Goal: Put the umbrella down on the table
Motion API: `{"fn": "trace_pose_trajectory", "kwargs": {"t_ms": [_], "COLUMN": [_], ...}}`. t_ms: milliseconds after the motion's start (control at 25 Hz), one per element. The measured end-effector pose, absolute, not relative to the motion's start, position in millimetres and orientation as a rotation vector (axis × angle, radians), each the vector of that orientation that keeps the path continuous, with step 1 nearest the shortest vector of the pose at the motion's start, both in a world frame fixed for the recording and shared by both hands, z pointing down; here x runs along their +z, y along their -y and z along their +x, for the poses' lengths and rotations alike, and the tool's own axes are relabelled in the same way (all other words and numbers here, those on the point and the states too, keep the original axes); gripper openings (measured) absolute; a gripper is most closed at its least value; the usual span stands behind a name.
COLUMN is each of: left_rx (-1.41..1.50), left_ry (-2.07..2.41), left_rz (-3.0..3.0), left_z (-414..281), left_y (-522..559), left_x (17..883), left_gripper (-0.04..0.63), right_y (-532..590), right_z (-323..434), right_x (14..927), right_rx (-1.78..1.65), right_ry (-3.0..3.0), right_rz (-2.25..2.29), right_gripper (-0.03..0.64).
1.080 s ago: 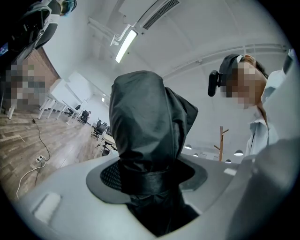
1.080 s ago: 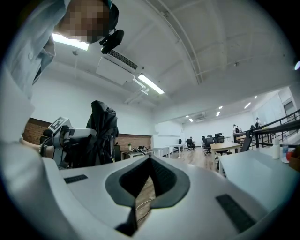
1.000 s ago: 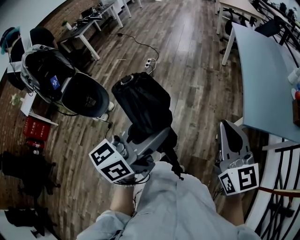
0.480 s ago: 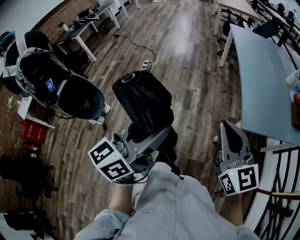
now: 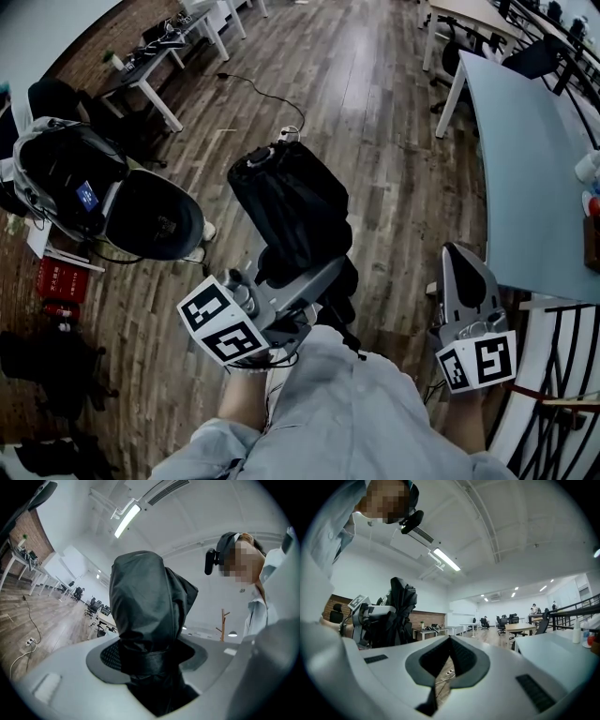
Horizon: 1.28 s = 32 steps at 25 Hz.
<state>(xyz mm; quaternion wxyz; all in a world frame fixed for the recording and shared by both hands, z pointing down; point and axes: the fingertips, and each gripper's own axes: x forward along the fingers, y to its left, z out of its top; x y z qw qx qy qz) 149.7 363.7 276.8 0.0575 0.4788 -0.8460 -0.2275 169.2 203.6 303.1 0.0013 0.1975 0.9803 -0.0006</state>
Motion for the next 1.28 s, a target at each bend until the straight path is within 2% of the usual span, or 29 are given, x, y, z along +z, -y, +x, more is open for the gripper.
{"fn": "trace_pose_trajectory", "kwargs": {"t_ms": [680,1280], "left_rx": [-0.689,-0.650], "left_ry": [2.448,2.346], "left_rz": [1.579,1.698], "left_z": [-6.6,-71.4], "left_y": [-383.5,-375.8], "left_x": [278.0,286.0], "left_gripper": [0.259,0.259], "right_y": [-226.0,-215.0], "right_z": [30.4,-19.3], "right_x": [292.9,296.3], "right_rx": [0.003,0.050], "right_ry": [-3.108,-3.137], "right_rz": [0.413,0.208], "right_gripper": [-0.005,-0.005]}}
